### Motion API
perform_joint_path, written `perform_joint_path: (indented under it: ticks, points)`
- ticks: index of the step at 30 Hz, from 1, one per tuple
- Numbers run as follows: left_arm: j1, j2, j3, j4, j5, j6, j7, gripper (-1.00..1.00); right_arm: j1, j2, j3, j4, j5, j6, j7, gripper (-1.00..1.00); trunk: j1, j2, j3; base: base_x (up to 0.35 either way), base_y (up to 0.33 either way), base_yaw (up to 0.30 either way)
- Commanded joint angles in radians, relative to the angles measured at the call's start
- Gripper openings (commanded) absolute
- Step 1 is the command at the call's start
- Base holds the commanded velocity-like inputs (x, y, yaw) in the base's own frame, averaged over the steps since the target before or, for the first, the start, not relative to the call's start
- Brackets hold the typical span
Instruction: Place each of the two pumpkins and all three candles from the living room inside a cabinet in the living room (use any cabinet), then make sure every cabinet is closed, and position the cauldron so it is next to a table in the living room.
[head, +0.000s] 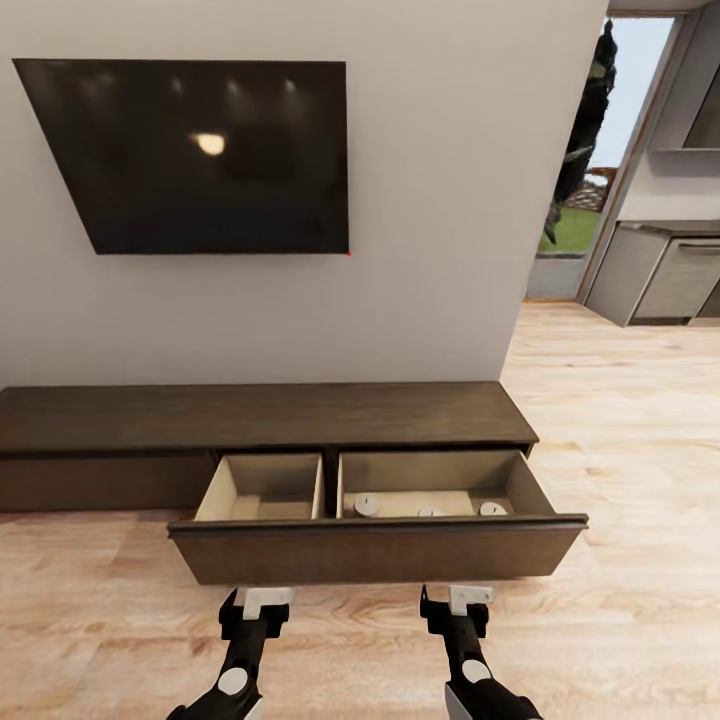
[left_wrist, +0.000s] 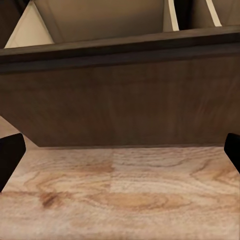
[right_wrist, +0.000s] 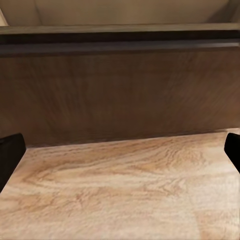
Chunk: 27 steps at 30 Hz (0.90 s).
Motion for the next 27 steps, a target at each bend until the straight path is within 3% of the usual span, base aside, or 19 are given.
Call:
perform_joint_path:
  ticks: [1,27]
  points:
    - [-0.001,0.001,-0.009,0.001,0.009,-0.004,0.006,1.0,-0.001,0.0,-0.001,0.001,0.01,0.0,-0.008,1.0,0.004,-0.008,-0.004,0.0,0.0,0.0]
    - [-0.001,0.001,-0.01,0.001,0.009,-0.004,0.006,1.0,-0.001,0.0,-0.001,0.001,0.01,0.0,-0.008,1.0,0.103,-0.19,-0.086,0.0,0.0,0.0]
